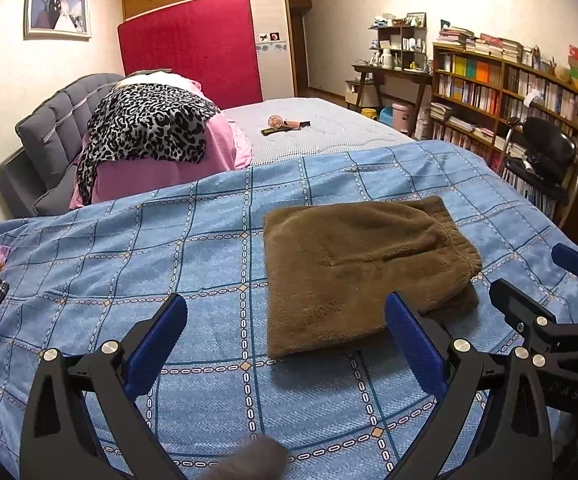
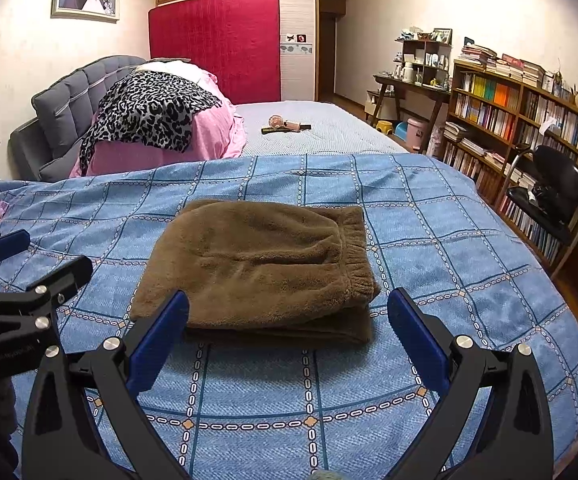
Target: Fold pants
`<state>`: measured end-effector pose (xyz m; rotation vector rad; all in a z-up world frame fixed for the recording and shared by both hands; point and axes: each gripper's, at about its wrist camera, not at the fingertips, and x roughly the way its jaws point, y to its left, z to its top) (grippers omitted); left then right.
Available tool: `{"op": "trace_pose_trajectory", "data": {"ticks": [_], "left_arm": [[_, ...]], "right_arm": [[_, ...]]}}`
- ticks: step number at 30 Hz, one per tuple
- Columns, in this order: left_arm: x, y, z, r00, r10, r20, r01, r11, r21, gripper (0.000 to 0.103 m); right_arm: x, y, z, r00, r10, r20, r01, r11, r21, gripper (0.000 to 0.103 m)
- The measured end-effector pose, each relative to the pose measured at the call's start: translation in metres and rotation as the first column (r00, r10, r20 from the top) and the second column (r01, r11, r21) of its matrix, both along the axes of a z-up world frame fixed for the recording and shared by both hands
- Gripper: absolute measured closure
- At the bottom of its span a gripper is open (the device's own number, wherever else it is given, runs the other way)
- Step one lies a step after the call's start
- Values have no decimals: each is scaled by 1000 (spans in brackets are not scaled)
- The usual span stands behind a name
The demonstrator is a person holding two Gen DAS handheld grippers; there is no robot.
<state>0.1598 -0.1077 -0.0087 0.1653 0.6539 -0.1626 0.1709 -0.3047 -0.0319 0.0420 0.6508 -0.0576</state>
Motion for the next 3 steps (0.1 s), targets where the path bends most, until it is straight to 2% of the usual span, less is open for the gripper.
{"op": "trace_pose_trajectory", "data": {"ticks": [3], "left_arm": [[1, 1, 0, 1000, -1, 1, 1, 1000, 6, 5]], "right_arm": [[0, -1, 0, 1000, -3, 0, 3, 1000, 3, 3]]}}
